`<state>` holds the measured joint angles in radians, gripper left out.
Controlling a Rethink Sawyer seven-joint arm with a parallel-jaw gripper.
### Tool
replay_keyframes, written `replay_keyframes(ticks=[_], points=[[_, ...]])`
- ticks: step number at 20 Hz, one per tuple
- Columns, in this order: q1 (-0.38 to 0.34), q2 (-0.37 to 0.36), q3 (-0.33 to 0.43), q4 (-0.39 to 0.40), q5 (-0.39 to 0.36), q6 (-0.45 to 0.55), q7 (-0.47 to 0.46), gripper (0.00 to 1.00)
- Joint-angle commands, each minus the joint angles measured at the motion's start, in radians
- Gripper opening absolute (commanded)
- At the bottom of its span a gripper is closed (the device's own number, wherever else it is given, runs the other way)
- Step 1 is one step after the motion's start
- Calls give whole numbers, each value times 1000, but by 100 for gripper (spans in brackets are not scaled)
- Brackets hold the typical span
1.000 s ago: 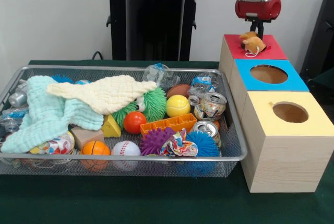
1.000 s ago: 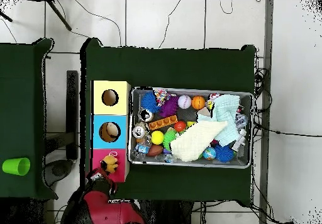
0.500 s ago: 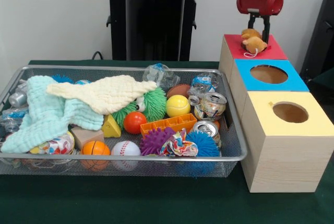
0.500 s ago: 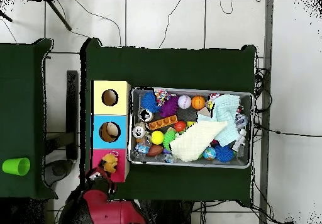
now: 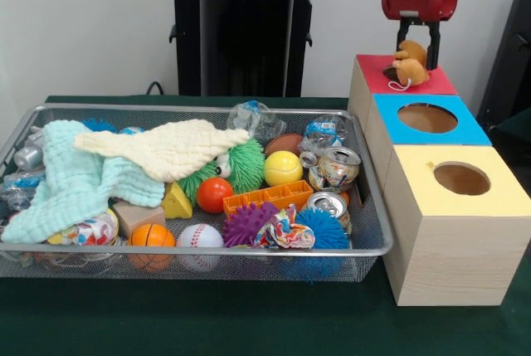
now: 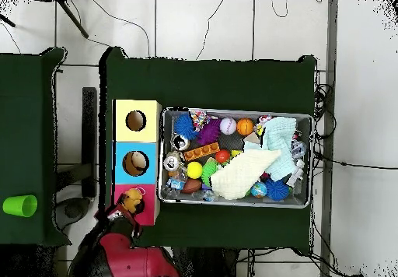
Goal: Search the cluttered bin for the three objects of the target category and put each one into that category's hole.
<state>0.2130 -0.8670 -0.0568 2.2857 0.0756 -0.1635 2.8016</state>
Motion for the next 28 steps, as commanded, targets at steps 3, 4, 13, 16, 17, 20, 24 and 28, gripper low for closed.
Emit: replay_keyframes(ticks=[3, 4, 13, 16, 17, 20, 24, 28], points=[[-5, 8, 48, -74, 28, -8, 93, 100], [-6, 4, 50, -71, 27, -6, 95, 100], [-142, -110, 161, 21, -41, 49, 100, 100], [-179, -133, 193, 51, -55, 43, 108, 100], [-184, -135, 196, 54, -55, 42, 109, 100], [-171, -130, 171, 54, -41, 28, 108, 100], [-143, -58, 156, 42, -24, -50, 137, 100], [-118, -10, 142, 13, -19, -73, 126, 100]])
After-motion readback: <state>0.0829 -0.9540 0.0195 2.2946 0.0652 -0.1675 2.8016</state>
